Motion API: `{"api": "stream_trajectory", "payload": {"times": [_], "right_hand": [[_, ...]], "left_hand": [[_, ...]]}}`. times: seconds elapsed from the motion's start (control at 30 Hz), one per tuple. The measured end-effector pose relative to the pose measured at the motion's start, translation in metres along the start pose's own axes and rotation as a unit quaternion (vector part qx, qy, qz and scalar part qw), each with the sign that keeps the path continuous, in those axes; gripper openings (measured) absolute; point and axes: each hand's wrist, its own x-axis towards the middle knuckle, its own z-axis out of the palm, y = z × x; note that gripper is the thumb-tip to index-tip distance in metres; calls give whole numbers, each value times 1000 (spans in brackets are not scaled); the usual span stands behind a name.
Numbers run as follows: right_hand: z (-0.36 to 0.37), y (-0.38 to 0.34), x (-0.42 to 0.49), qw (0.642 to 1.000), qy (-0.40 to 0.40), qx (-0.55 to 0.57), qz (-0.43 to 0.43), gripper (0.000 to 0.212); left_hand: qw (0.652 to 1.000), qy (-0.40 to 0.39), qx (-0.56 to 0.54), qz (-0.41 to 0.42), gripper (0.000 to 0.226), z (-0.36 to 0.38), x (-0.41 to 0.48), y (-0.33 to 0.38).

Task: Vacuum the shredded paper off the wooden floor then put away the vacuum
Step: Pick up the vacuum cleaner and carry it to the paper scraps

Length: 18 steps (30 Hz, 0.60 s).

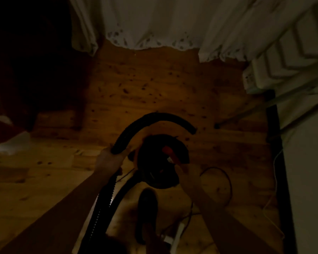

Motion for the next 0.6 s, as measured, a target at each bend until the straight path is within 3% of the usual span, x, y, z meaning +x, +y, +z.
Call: {"api": "stream_trajectory", "payload": {"times": [0.2,0.3,0.4,0.43,0.5,0.6], "right_hand": [[-10,54,38,998,-18,46,49,67],[0,63,51,998,-17,25,50,43],[15,79,70,999,-12,5,46,83],[16,77,73,998,-22,6,54,87],[17,68,75,998,-25,-22,62,76],[14,60,78,988,-45,-144,30,69]], "left_hand": [[997,-57,53,25,30,42,46,31],[990,-53,114,55,32,66,69,39],[980,-60,161,96,33,90,80,43],[977,-63,174,110,28,97,82,41],[966,-62,213,136,21,108,87,35],[943,-60,273,180,29,115,94,25]]}}
